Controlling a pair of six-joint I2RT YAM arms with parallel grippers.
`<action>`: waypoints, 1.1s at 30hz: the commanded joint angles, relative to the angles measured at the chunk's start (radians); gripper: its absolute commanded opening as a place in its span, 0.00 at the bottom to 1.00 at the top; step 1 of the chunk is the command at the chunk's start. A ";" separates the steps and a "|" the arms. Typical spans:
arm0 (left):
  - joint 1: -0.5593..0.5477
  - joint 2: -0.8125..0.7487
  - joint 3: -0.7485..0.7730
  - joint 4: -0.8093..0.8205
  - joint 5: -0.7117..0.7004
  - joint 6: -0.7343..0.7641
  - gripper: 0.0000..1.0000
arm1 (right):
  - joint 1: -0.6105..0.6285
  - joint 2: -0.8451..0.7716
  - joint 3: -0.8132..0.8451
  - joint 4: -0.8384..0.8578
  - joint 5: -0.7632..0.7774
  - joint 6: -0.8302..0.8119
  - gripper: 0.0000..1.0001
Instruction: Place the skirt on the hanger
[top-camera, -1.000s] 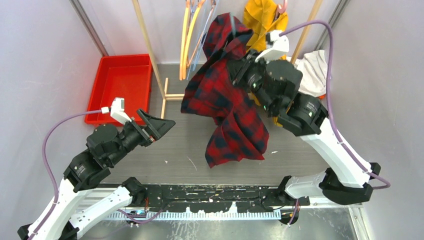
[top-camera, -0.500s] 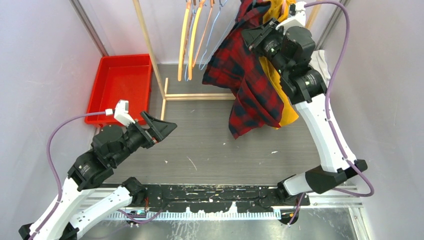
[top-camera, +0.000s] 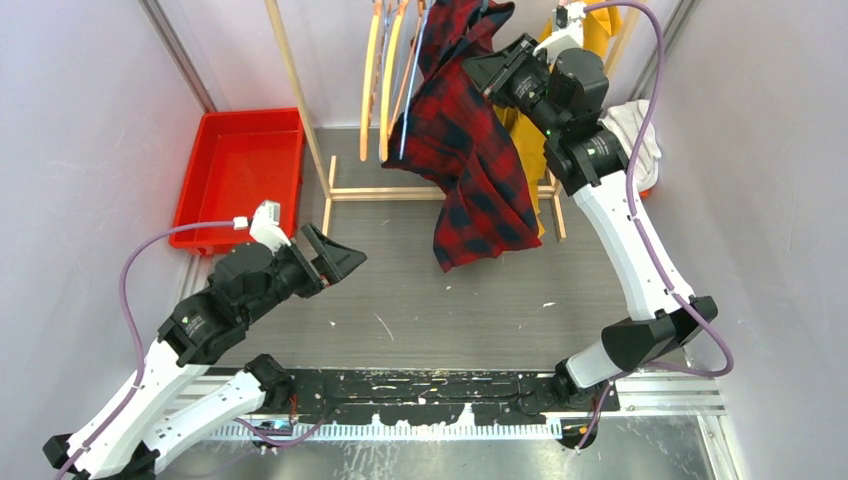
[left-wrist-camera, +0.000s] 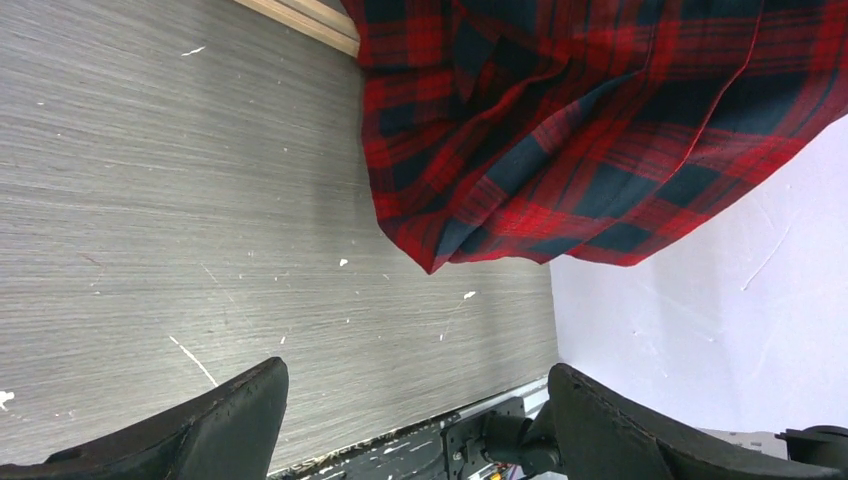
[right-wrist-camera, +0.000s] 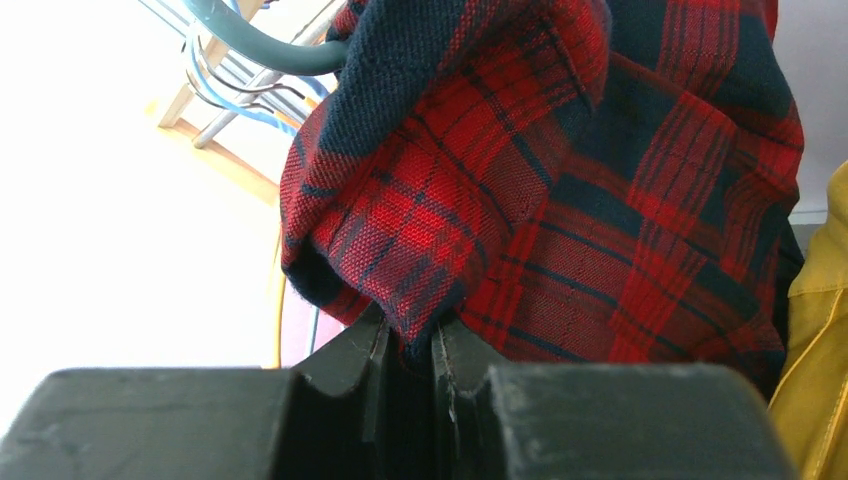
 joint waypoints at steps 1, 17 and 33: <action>0.003 0.005 0.003 0.068 0.019 0.015 0.99 | -0.023 0.002 0.034 0.243 -0.044 0.022 0.01; 0.004 0.012 0.002 0.059 -0.002 0.015 0.99 | -0.052 0.107 0.042 0.332 -0.093 0.063 0.01; 0.004 0.058 0.001 0.072 -0.005 0.026 0.99 | -0.072 0.131 0.008 0.243 -0.167 0.056 0.13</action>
